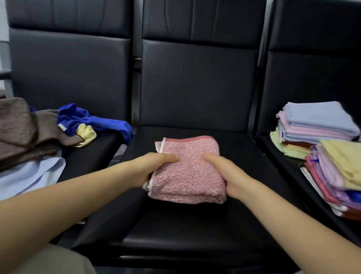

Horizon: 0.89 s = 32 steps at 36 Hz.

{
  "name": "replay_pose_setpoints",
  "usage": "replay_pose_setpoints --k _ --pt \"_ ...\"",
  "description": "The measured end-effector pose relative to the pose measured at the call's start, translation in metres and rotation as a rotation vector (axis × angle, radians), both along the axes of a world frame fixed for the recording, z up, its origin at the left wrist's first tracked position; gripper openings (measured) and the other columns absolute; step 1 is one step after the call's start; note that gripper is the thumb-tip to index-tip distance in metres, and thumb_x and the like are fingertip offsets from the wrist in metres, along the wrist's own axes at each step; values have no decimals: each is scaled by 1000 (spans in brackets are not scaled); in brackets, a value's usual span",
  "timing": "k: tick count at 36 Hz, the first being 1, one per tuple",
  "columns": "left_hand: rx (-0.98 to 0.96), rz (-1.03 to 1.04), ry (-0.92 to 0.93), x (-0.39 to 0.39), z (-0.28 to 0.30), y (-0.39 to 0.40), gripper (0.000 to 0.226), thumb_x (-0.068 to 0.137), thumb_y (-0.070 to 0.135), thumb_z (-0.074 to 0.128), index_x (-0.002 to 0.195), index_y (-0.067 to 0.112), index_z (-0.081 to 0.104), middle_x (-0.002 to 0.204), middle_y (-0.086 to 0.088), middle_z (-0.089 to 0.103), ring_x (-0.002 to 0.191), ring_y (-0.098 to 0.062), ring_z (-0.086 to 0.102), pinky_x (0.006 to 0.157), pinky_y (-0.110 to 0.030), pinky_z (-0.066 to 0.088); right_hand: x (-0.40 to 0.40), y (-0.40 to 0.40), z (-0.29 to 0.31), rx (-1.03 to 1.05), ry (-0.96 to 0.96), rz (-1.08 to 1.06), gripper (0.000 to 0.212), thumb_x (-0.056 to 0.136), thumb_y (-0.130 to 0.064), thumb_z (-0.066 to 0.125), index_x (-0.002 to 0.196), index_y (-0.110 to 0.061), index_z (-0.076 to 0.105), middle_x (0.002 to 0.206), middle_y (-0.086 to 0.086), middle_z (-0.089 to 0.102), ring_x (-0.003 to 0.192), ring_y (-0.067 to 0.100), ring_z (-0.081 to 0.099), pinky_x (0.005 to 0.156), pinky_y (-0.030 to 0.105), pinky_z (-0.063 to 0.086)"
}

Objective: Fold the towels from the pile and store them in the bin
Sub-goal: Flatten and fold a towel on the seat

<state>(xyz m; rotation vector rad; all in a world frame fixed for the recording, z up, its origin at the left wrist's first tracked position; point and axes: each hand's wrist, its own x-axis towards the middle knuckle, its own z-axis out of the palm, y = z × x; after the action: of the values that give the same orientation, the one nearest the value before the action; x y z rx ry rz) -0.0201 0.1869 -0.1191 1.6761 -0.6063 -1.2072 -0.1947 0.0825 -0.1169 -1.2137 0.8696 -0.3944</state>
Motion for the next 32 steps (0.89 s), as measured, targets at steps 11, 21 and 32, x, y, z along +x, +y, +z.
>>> replay_pose_setpoints --k 11,21,32 --pt "-238 -35 -71 -72 -6 -43 38 88 34 65 113 6 61 105 -20 71 87 -27 65 88 -45 50 -85 -34 28 45 -178 -27 23 89 -19 59 73 -17 75 73 1 68 68 11 64 69 27 49" --pt "-475 -177 -69 -159 15 -109 25 92 15 54 117 11 56 104 -13 66 85 -22 64 68 -32 51 -168 -62 47 -416 -232 -396 26 89 9 45 86 -5 67 68 7 68 60 17 63 51 22 47" --pt "-739 -334 -149 -276 84 -207 22 91 10 54 113 14 55 104 -9 66 94 -23 64 81 -35 52 -299 -126 110 -779 27 -807 26 81 -4 58 100 -12 74 96 11 72 88 25 65 79 35 50"
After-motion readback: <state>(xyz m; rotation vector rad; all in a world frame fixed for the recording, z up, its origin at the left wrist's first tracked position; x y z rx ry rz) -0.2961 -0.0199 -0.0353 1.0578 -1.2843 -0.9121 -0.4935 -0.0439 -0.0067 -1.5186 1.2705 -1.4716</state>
